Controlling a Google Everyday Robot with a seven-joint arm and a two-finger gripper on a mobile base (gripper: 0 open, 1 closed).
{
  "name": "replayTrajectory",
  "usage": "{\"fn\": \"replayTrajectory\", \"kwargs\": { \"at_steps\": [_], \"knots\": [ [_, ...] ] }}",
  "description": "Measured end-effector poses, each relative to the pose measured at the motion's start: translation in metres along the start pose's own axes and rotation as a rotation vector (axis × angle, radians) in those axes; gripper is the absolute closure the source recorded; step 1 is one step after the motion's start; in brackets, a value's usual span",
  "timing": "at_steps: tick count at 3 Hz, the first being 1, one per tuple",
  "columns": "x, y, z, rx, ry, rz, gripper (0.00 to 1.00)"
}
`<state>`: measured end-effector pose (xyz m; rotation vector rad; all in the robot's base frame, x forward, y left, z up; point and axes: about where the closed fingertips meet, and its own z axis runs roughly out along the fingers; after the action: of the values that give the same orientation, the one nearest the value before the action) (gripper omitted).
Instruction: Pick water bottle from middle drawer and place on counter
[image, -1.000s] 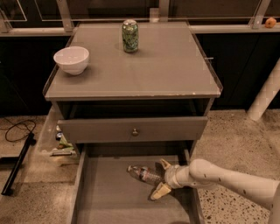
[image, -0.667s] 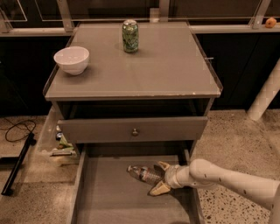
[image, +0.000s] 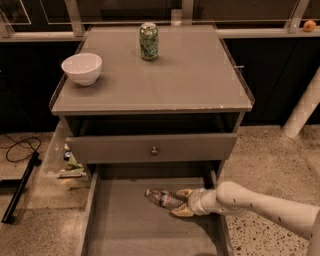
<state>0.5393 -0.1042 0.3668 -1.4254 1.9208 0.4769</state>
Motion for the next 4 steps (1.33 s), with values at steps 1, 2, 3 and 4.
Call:
{"fn": "replayTrajectory", "kwargs": {
  "at_steps": [1,2,3,4],
  "knots": [
    [0.000,0.001,-0.016,-0.021,-0.005,0.004,0.88],
    [-0.008,-0.002,-0.062,-0.036,-0.025,-0.008,1.00],
    [-0.018,-0.007,-0.109,-0.042,-0.041,-0.028,1.00],
    [-0.036,-0.015,-0.153,-0.018,-0.041,-0.063,1.00]
  ]
}}
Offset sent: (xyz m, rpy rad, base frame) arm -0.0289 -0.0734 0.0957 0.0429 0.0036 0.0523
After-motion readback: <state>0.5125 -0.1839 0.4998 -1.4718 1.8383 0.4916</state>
